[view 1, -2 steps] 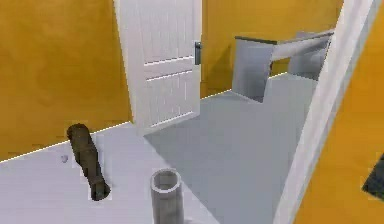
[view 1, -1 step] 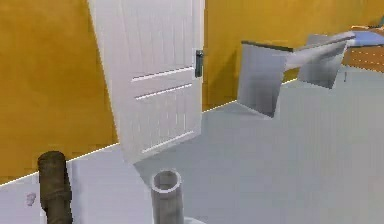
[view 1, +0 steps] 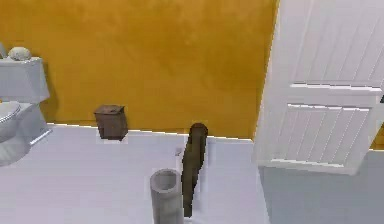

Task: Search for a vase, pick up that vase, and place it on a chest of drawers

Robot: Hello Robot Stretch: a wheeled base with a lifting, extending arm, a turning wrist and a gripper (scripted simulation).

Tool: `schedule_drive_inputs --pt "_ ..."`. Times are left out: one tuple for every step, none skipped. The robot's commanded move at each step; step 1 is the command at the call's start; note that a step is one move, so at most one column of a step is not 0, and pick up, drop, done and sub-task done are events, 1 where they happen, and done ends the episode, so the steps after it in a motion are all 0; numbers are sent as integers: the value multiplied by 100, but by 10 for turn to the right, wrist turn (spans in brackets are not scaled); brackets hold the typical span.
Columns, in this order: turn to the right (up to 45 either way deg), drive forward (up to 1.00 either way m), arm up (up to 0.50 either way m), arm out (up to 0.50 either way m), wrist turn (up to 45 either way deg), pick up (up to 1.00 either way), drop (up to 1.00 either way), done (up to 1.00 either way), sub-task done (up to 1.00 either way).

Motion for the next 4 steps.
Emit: schedule_drive_inputs --pt "-420 0 0 0 0 0 0 0 0" --pt "0 30 0 0 0 0 0 0 0" --pt "450 0 0 0 0 0 0 0 0" --pt "450 0 0 0 0 0 0 0 0"
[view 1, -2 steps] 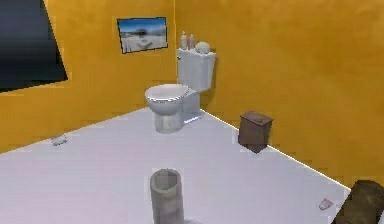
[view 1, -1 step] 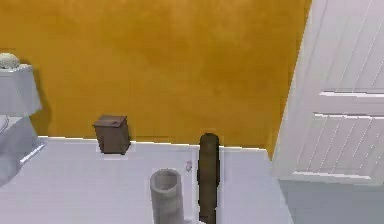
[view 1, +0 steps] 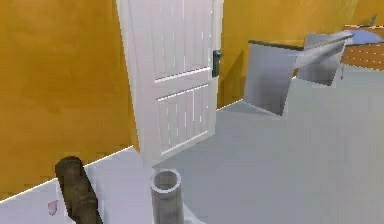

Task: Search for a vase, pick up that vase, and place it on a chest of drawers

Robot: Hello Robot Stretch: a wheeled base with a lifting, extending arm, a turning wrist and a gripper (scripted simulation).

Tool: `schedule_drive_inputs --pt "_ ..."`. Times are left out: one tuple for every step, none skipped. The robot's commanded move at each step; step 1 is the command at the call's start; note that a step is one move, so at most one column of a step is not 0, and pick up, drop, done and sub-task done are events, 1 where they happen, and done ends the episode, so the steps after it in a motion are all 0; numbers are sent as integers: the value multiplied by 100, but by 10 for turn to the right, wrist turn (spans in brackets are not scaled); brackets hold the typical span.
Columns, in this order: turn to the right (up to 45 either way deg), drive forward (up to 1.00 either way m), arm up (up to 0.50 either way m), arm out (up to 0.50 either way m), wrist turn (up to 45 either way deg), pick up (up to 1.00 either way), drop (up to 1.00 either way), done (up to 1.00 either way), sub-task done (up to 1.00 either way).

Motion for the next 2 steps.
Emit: schedule_drive_inputs --pt "180 0 0 0 0 0 0 0 0" --pt "0 30 0 0 0 0 0 0 0"
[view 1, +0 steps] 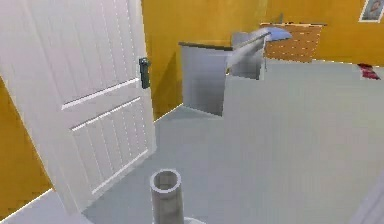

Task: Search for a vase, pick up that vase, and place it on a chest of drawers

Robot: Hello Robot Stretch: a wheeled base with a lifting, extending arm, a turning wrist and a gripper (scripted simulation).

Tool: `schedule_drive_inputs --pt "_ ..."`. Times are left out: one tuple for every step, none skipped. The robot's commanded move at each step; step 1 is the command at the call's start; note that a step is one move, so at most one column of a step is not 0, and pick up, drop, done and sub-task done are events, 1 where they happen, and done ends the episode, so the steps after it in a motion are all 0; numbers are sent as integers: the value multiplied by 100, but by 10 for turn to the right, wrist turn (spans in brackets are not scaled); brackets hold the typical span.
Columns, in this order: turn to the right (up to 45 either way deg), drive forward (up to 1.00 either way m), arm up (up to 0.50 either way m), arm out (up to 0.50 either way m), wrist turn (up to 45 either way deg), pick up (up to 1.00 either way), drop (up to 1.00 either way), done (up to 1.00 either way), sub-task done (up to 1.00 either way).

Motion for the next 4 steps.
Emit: schedule_drive_inputs --pt "300 0 0 0 0 0 0 0 0" --pt "0 100 0 0 0 0 0 0 0" --pt "0 100 0 0 0 0 0 0 0" --pt "30 0 0 0 0 0 0 0 0"
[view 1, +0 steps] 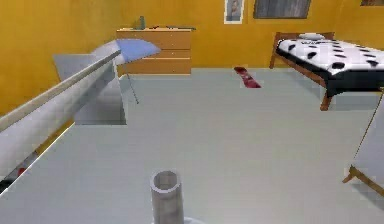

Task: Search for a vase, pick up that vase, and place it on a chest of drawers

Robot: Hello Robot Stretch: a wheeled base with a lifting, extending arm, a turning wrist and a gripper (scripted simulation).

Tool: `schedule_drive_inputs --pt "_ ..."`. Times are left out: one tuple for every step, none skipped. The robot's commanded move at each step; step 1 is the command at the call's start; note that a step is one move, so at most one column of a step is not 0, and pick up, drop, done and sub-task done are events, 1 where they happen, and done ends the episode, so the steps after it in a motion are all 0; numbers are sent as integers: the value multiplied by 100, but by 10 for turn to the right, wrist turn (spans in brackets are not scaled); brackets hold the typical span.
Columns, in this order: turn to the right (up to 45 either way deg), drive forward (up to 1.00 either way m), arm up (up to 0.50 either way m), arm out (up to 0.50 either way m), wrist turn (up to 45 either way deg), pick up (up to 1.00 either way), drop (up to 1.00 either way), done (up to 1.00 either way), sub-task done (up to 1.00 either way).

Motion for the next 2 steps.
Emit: schedule_drive_inputs --pt "30 0 0 0 0 0 0 0 0" --pt "0 100 0 0 0 0 0 0 0"
